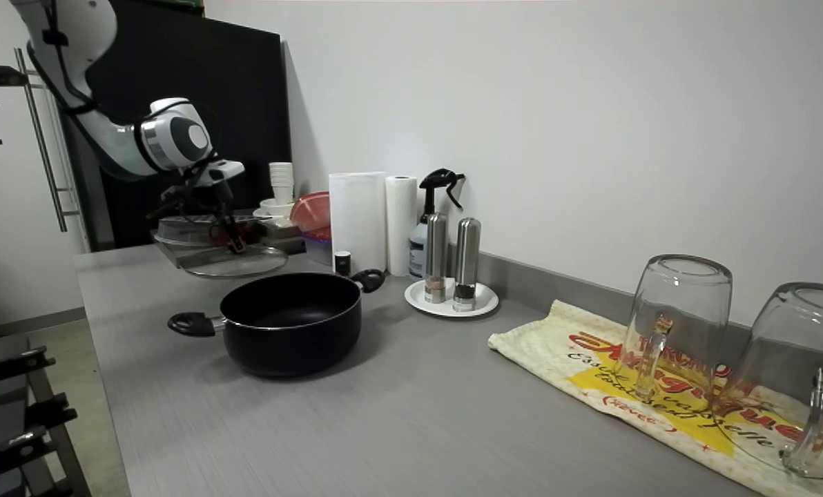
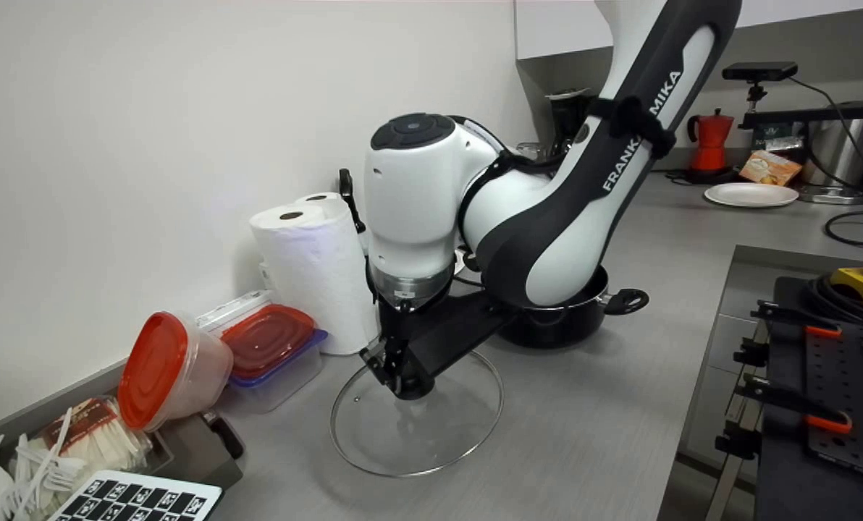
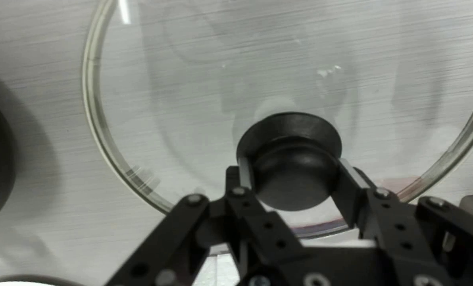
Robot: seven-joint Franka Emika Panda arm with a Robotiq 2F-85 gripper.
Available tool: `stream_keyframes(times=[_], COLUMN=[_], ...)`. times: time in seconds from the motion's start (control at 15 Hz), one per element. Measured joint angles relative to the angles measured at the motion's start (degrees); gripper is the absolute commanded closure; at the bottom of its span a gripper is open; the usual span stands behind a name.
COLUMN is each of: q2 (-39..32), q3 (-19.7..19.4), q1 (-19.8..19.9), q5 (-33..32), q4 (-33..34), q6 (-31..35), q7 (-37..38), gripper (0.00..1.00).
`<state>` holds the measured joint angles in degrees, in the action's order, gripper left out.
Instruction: Place the pot's lid on the counter
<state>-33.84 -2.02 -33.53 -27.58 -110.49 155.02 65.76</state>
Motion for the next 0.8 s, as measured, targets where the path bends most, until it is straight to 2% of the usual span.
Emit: stream_keyframes(times=[0.4, 0.8], q2=[-4.8, -6.7], q3=[-2.6, -5.5], q1=[-2.3, -5.1], q5=[0.9, 1.3], q4=[1.2, 1.6], q6=[0.0, 0.1], q7=[4.4, 12.0], gripper=[0.75, 0.75])
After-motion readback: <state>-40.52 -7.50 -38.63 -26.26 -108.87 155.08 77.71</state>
